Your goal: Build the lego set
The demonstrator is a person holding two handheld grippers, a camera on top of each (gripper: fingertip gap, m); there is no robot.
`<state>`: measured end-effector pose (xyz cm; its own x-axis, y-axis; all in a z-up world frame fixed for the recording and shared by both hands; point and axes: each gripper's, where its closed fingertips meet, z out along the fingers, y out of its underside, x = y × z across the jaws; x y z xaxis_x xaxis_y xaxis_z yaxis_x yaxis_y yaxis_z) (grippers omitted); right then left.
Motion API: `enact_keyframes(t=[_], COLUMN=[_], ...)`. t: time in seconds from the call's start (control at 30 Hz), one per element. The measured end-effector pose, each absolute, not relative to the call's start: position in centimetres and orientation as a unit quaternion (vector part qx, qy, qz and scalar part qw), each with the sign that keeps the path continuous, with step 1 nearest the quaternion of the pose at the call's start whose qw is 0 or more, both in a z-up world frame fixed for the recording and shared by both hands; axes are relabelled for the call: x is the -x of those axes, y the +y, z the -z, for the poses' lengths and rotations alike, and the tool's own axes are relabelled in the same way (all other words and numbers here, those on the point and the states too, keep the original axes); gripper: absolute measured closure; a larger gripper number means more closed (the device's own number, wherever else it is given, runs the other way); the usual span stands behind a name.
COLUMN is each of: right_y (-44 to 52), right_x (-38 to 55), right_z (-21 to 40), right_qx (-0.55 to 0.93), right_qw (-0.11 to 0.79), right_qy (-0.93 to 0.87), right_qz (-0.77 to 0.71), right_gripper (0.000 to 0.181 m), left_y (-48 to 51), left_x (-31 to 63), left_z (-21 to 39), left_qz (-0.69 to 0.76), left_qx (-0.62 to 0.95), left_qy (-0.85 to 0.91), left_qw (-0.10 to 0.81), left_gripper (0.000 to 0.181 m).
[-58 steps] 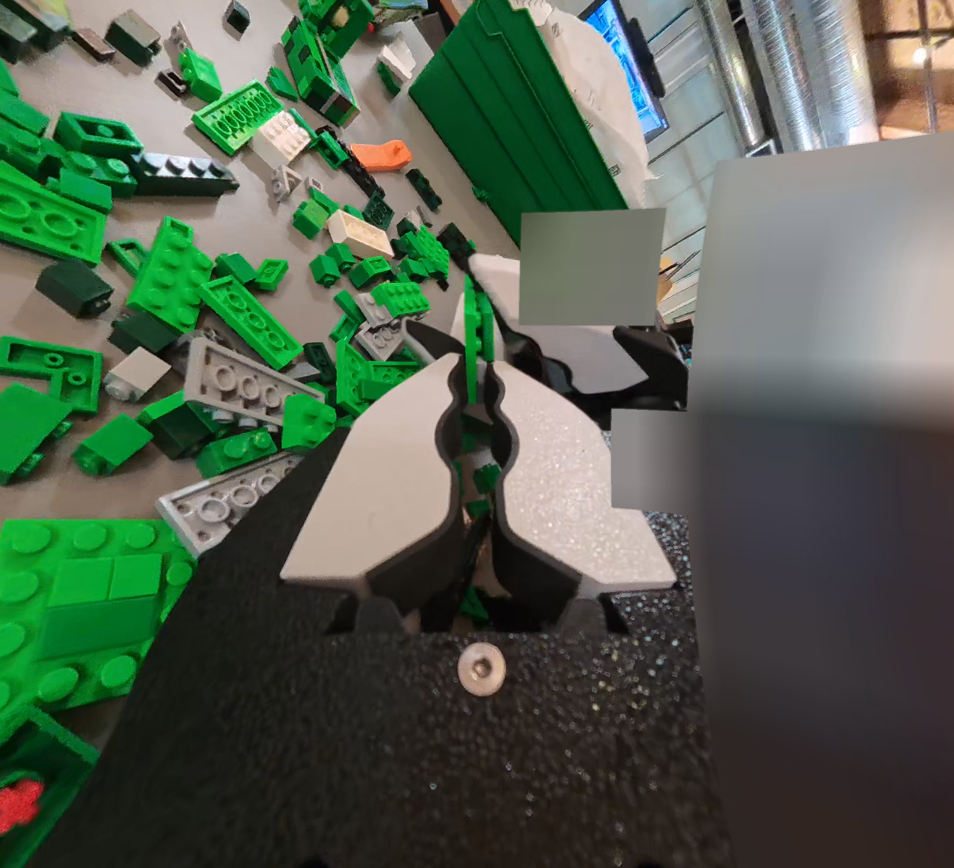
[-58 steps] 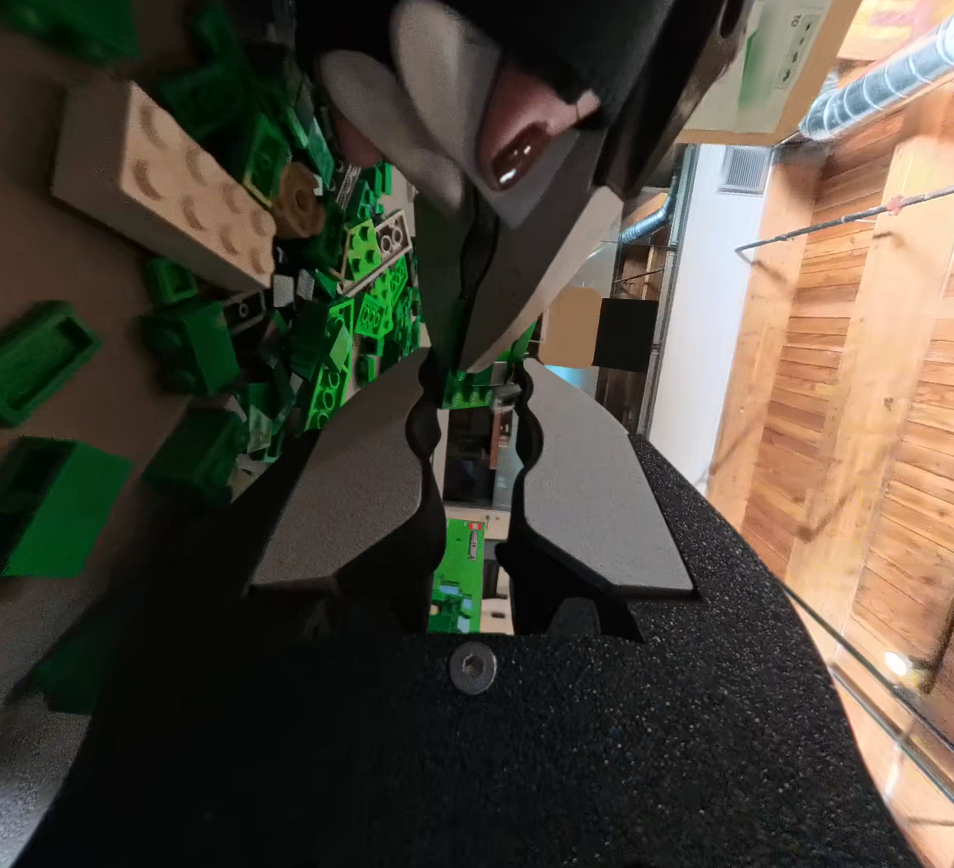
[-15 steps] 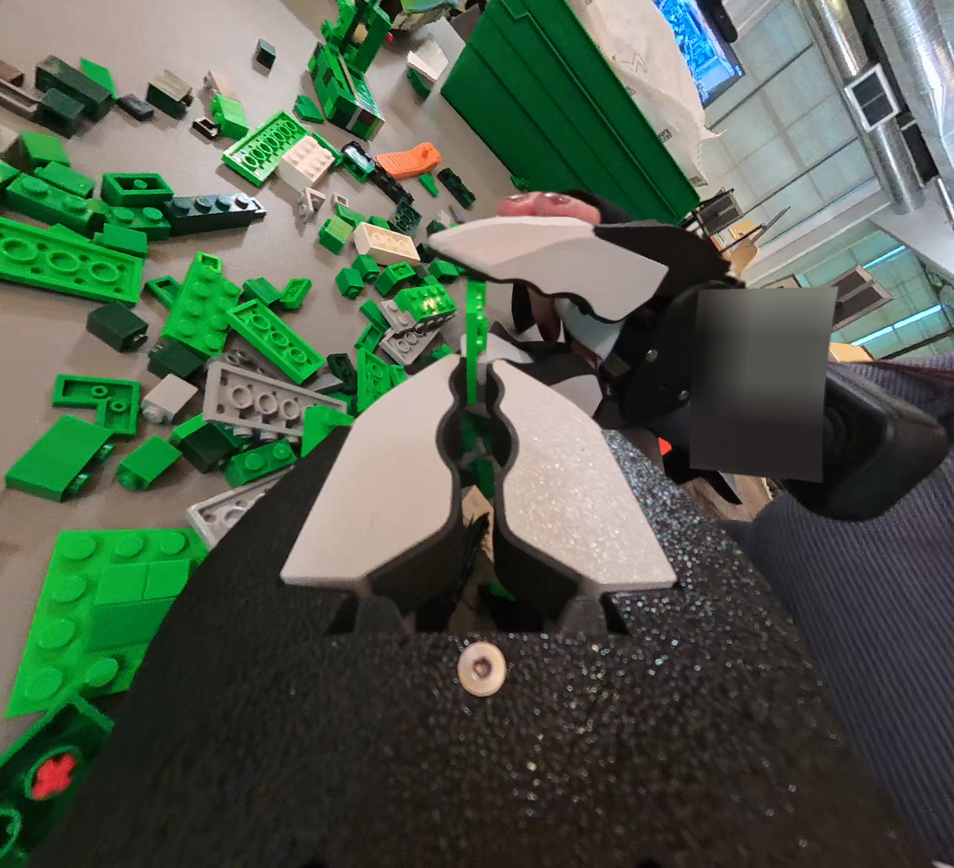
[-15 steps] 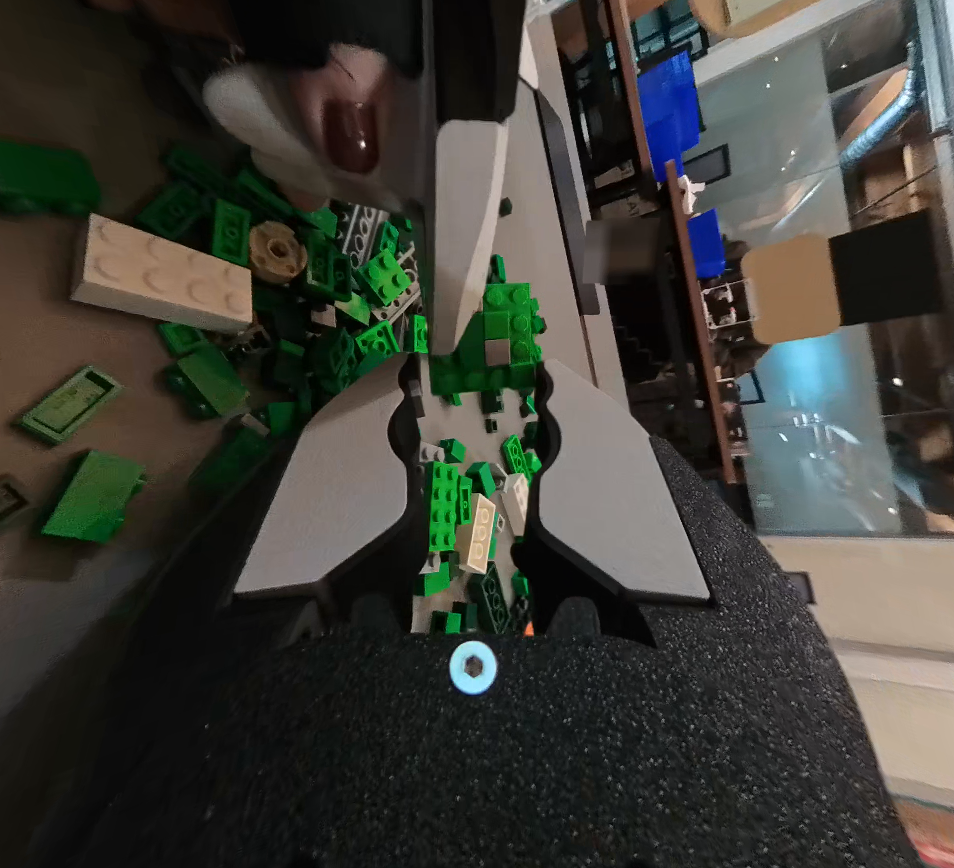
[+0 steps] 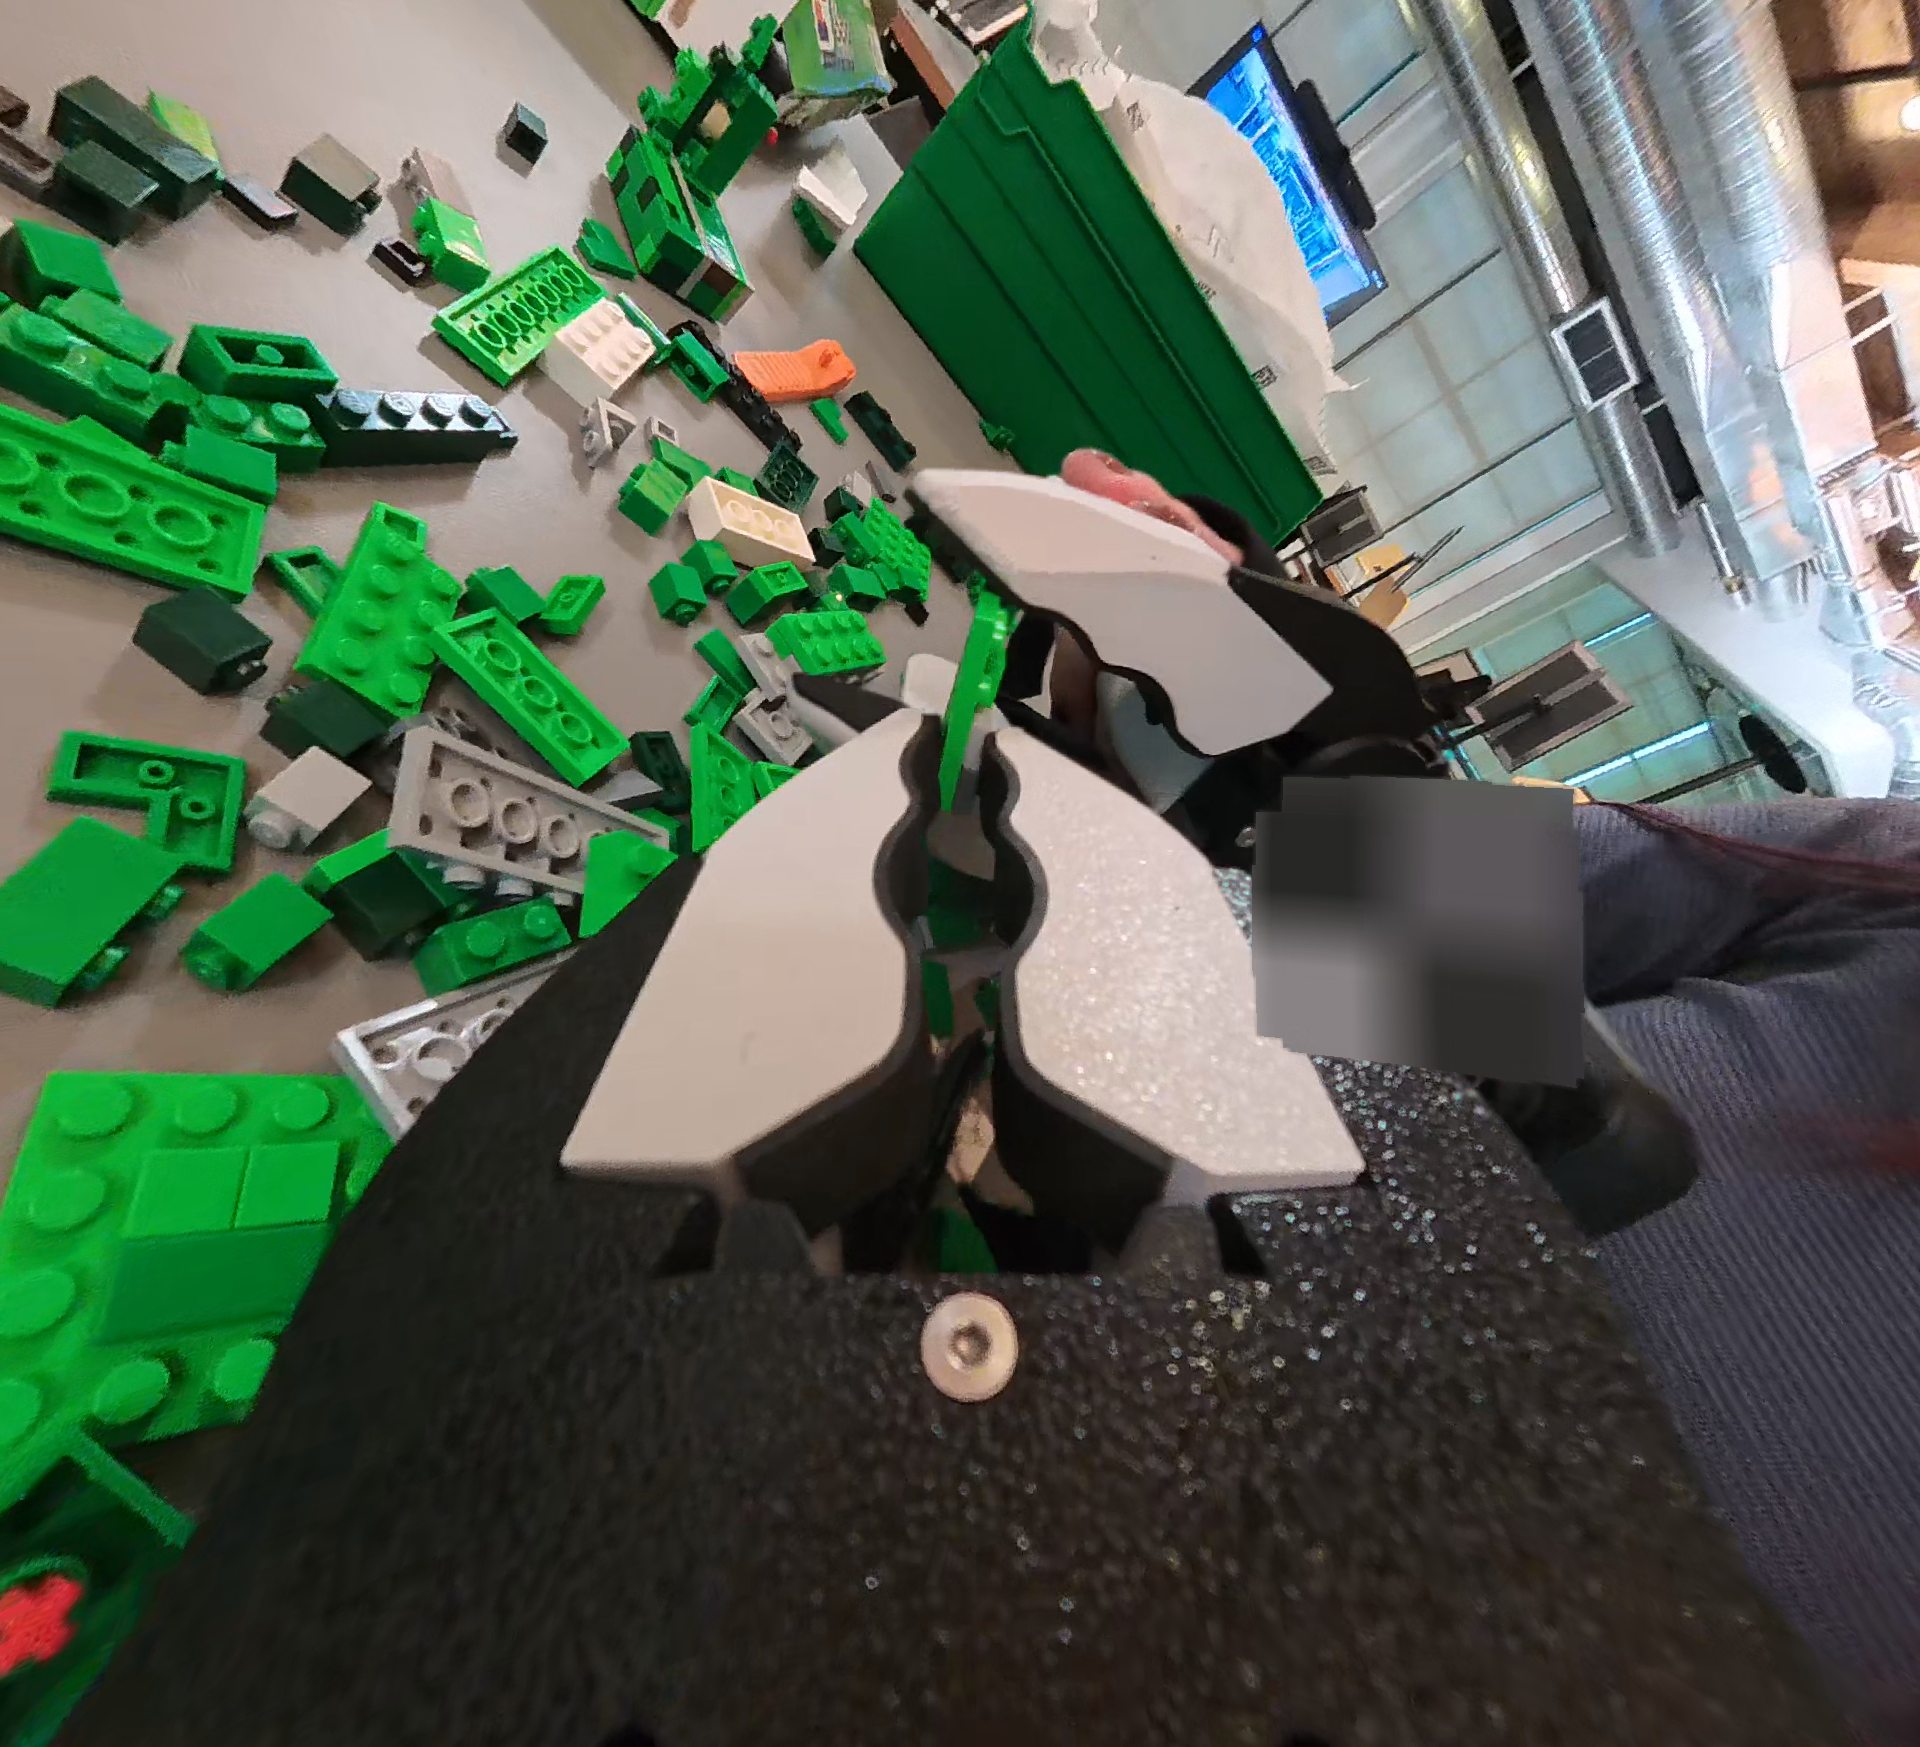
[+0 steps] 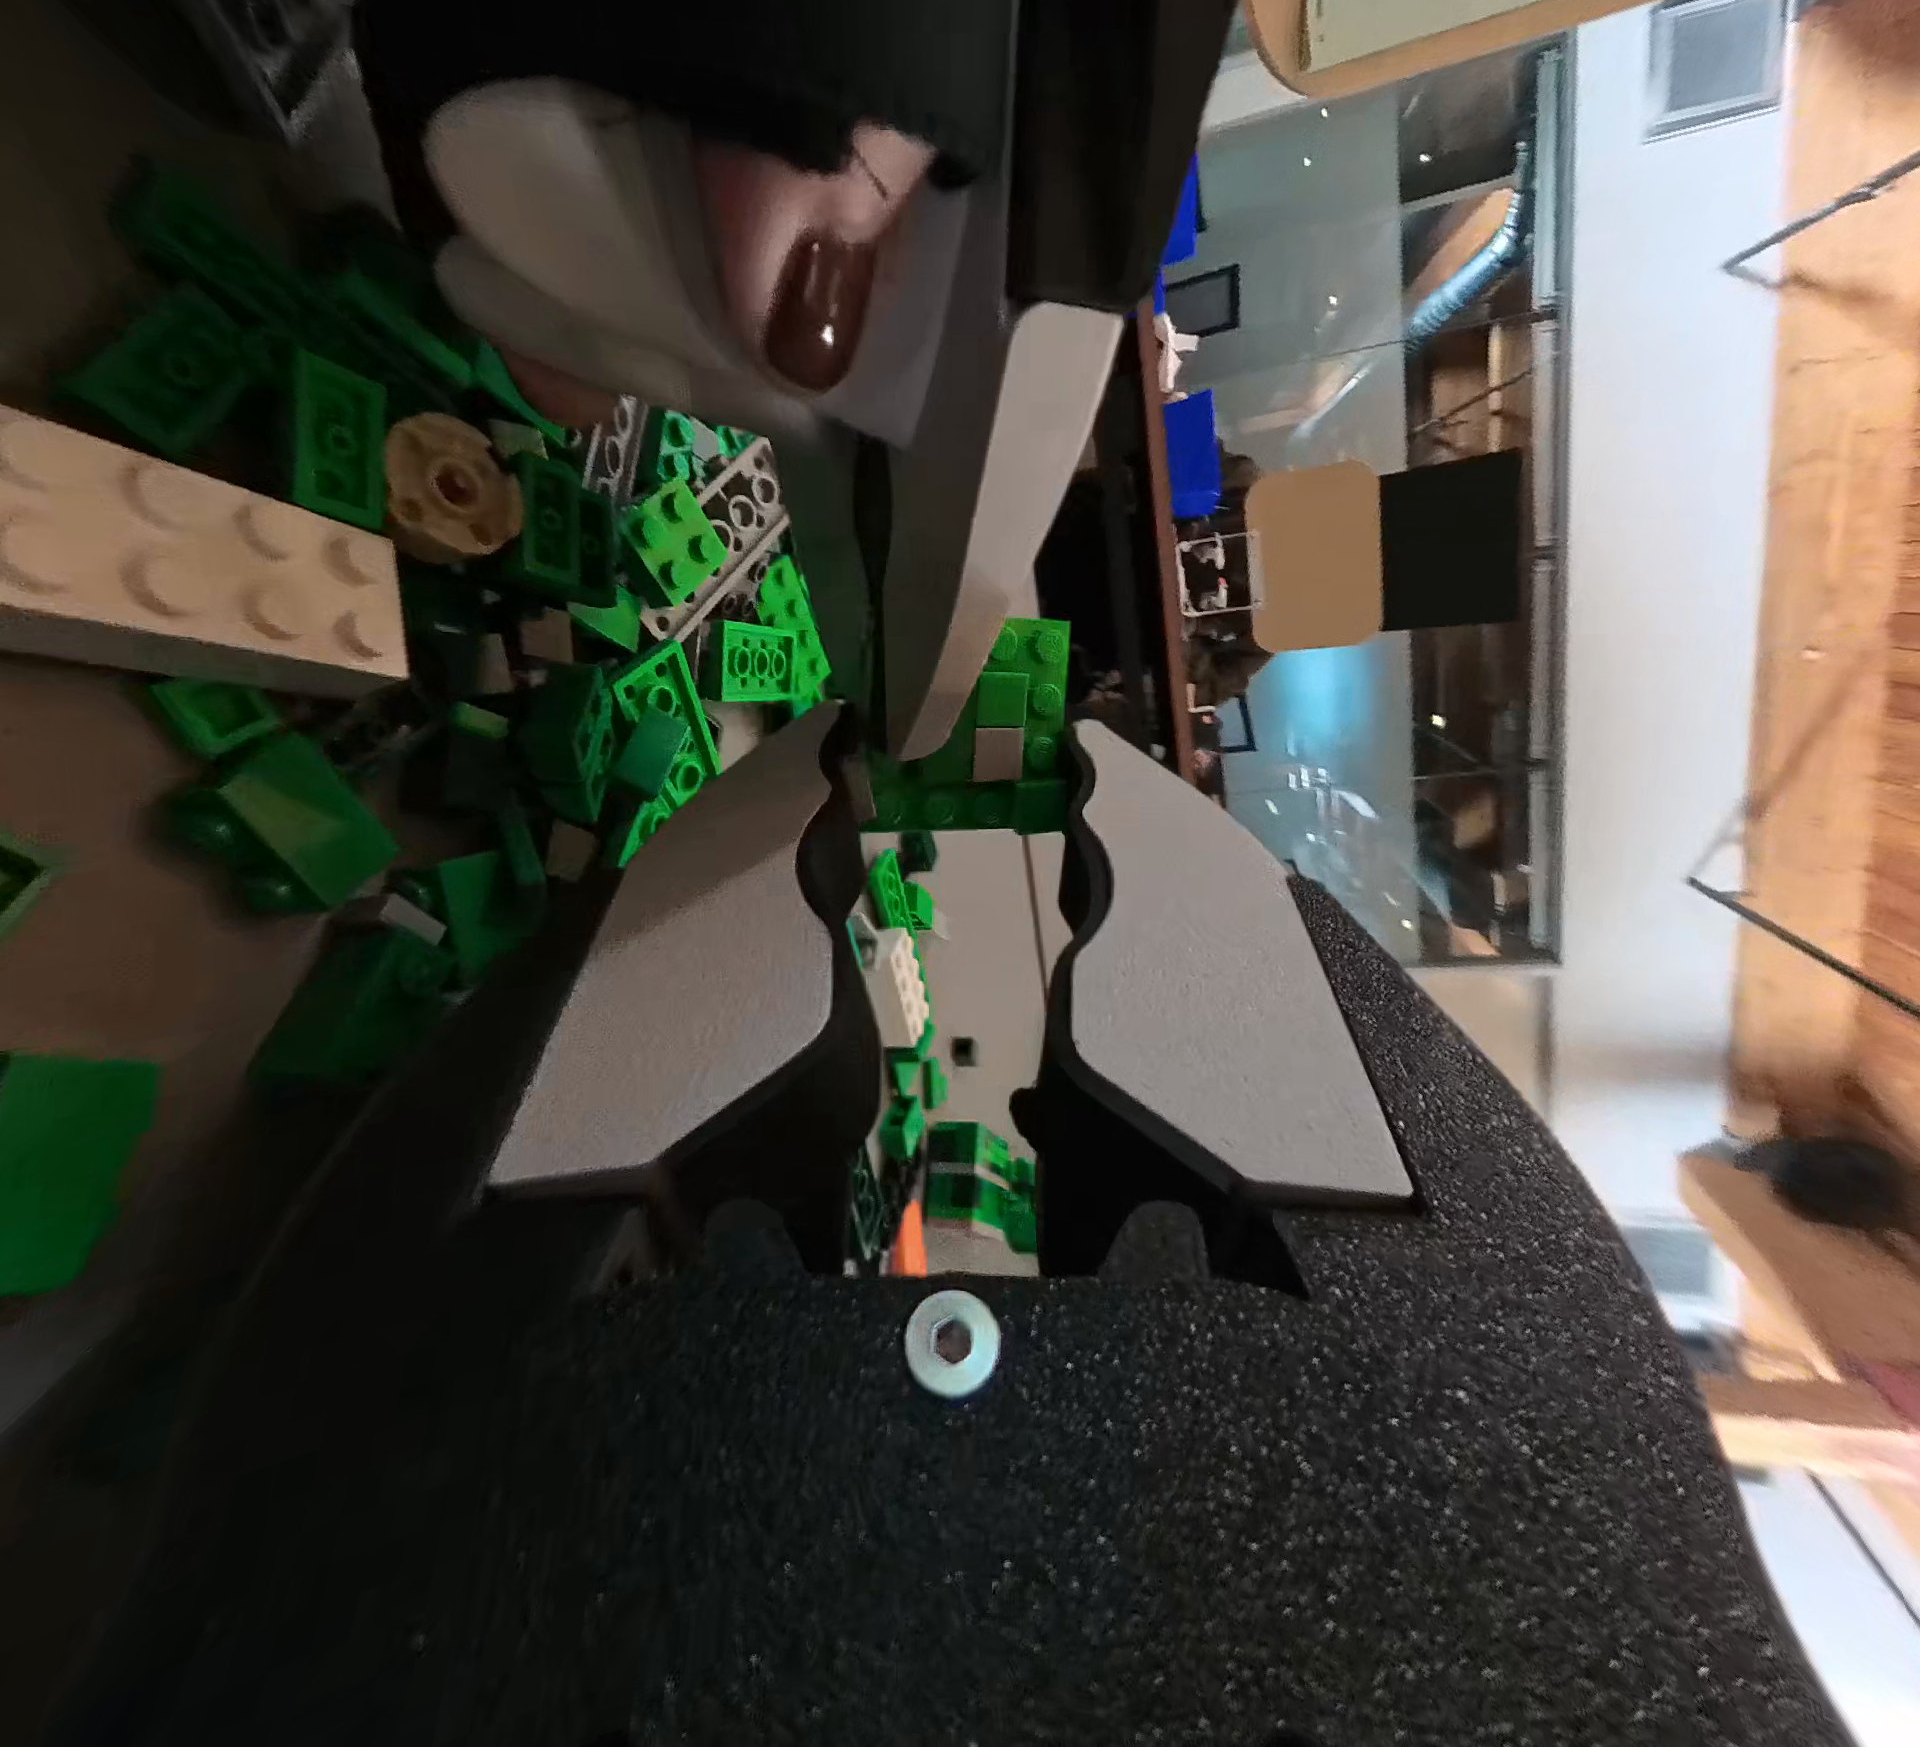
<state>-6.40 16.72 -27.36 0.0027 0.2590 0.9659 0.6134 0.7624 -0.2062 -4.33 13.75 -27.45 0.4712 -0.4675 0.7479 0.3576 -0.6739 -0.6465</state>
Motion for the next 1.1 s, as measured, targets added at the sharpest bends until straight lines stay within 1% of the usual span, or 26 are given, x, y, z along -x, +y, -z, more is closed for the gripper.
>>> enact_keyframes(t=[0.03, 0.07, 0.17, 0.23, 0.3, 0.37, 0.47, 0.57, 0.67, 0.87, 1.0, 1.1], right_y=[16.8, 16.8, 16.8, 17.0, 17.4, 17.9, 18.8, 19.4, 20.3, 20.5, 20.3, 20.1], right_x=[6.4, 6.4, 6.5, 6.4, 6.0, 5.4, 4.4, 3.6, 3.1, 2.9, 3.0, 3.2], right_z=[27.2, 27.0, 27.2, 27.8, 28.8, 29.7, 29.8, 29.4, 28.9, 28.3, 28.1, 27.9], right_qx=[0.306, 0.298, 0.304, 0.333, 0.379, 0.421, 0.458, 0.478, 0.494, 0.486, 0.471, 0.465], right_qw=[0.639, 0.643, 0.641, 0.622, 0.584, 0.549, 0.526, 0.515, 0.521, 0.536, 0.544, 0.546], right_qy=[-0.688, -0.685, -0.689, -0.700, -0.715, -0.722, -0.716, -0.706, -0.689, -0.680, -0.687, -0.689], right_qz=[0.156, 0.169, 0.147, 0.109, 0.059, 0.008, -0.044, -0.083, -0.100, -0.116, -0.105, -0.104], right_gripper=[0.151, 0.153, 0.153, 0.151, 0.145, 0.138, 0.140, 0.140, 0.142, 0.147, 0.148, 0.149], left_y=[13.9, 14.0, 14.0, 14.3, 14.7, 15.0, 15.1, 15.3, 15.6, 15.5, 15.8, 15.9], left_x=[4.5, 4.5, 4.6, 4.9, 5.7, 7.2, 9.1, 9.8, 10.4, 9.8, 10.1, 10.4], left_z=[27.2, 27.1, 27.1, 27.4, 27.7, 28.4, 29.5, 29.8, 29.7, 27.8, 26.8, 26.0], left_qz=[0.517, 0.526, 0.525, 0.497, 0.442, 0.361, 0.264, 0.222, 0.176, 0.158, 0.110, 0.068], left_qx=[0.752, 0.746, 0.746, 0.757, 0.777, 0.805, 0.839, 0.851, 0.852, 0.819, 0.805, 0.796], left_qy=[0.026, 0.020, 0.016, 0.014, 0.021, 0.038, 0.064, 0.071, 0.084, 0.120, 0.128, 0.134], left_qw=[0.408, 0.408, 0.410, 0.424, 0.448, 0.469, 0.472, 0.472, 0.487, 0.538, 0.569, 0.587], left_gripper=[0.175, 0.175, 0.175, 0.175, 0.175, 0.167, 0.155, 0.144, 0.121, 0.096, 0.064, 0.049])
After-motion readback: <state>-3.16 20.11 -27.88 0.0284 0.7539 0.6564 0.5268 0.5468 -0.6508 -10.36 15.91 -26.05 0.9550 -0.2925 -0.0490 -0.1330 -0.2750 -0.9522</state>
